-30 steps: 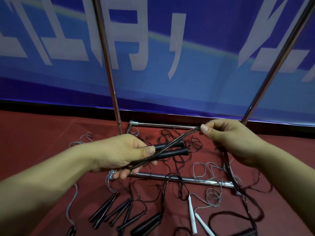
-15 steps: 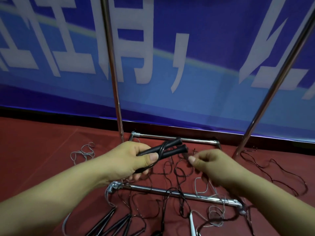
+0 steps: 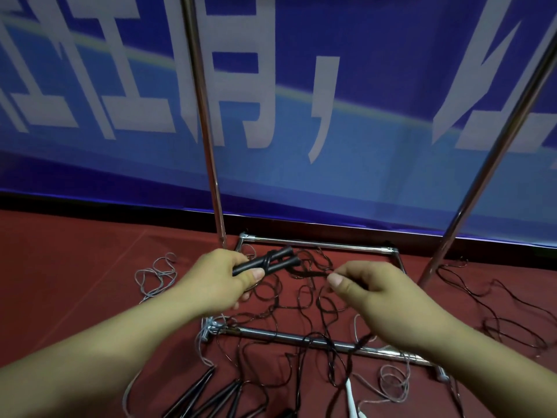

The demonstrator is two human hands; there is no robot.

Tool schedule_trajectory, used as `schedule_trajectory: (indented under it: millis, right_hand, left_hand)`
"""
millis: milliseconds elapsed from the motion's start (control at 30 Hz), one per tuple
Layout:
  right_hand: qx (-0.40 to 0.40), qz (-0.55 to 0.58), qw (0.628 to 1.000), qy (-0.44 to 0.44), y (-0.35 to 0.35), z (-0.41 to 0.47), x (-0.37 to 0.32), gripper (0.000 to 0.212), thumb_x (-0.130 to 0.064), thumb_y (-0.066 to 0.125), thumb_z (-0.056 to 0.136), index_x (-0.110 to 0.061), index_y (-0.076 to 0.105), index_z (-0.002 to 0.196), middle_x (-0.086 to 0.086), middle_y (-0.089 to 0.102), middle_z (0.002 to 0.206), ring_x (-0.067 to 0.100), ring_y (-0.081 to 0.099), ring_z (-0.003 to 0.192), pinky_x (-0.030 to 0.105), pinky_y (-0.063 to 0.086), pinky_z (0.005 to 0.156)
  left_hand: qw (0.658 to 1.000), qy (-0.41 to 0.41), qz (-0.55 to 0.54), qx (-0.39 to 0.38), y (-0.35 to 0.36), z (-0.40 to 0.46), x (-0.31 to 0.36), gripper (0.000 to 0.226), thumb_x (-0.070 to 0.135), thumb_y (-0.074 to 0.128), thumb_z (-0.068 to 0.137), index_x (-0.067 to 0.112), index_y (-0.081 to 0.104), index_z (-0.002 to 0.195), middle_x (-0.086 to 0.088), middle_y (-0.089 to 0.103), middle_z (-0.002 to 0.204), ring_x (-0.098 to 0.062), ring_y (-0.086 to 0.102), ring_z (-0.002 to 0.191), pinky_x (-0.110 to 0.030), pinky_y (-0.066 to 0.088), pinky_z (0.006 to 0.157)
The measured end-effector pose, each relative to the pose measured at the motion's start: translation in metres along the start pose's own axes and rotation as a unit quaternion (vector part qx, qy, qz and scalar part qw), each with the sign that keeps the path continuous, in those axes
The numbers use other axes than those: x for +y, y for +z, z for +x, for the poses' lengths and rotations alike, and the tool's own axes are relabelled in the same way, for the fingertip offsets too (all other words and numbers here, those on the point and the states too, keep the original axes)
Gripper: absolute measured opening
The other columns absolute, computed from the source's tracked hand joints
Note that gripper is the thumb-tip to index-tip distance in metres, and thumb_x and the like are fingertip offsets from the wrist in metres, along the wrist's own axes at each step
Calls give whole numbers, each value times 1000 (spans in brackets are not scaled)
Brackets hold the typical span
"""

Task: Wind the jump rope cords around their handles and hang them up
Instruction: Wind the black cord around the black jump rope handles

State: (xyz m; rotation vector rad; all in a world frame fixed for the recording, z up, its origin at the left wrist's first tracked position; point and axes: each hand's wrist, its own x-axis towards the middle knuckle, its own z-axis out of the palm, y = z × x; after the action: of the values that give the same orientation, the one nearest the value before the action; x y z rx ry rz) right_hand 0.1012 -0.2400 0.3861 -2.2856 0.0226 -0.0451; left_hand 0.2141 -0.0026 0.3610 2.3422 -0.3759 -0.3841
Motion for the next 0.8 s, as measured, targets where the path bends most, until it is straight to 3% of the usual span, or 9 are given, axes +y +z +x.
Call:
schedule_trajectory:
  millis: [67,133,233,367,467,533,667,800]
  right_hand:
    - [17,17,1000,-18,-1,1,4,25,-42,54,96,-26,67,82,-7,53,61,4,44,52,20,40,54]
    - [30,15,999,-39,-1,2,7,24,-43,53,96,-28,66,82,0,62,70,13,54,61,26,46,61]
    - [49,1,997,-52,0,4,8,26,-43,50,97,-31,62,77,-1,61,68,5,53,59,20,44,57]
    - [86,-47,994,-43,-4,7,14,29,-43,52,97,-24,63,78,-4,59,63,5,52,60,19,40,57]
    - [128,-48,990,-27,-11,12,20,15,-41,59,95,-38,68,84,-13,67,69,-1,61,72,14,44,63]
    - [152,-52,987,-12,-15,15,27,12,-39,64,93,-33,74,89,-17,69,74,-6,62,78,13,46,64]
    - [163,-50,985,5,-21,19,36,14,-40,69,90,-29,73,82,-12,68,69,-4,59,67,9,41,55]
    - [159,-12,987,-10,-19,19,33,12,-36,71,89,-32,72,77,-14,69,70,-2,61,66,12,45,59]
  left_hand:
    - [999,0,15,-29,1,-2,3,24,40,63,96,23,65,80,2,71,66,-9,67,58,-30,57,64]
    - [995,21,84,-54,3,-4,6,27,44,62,96,23,64,79,4,66,64,-8,62,56,-26,52,58]
    - [979,76,157,-104,11,-10,12,28,44,59,97,23,59,78,7,57,66,-6,52,56,-22,42,56]
    - [971,118,92,-188,20,-19,26,22,36,56,101,20,59,86,7,65,70,-2,51,52,-19,41,54]
    - [967,142,84,-193,23,-21,30,27,40,55,101,17,58,86,8,51,66,-5,46,54,-24,39,57]
    - [966,150,79,-196,24,-23,30,29,42,54,101,19,57,83,11,45,64,-6,42,56,-25,38,58]
    - [961,164,71,-210,20,-27,35,31,43,55,99,21,56,78,11,45,61,-6,42,55,-24,36,56]
    - [955,146,96,-240,17,-29,39,34,48,57,97,22,57,76,11,48,59,-5,43,54,-24,37,56]
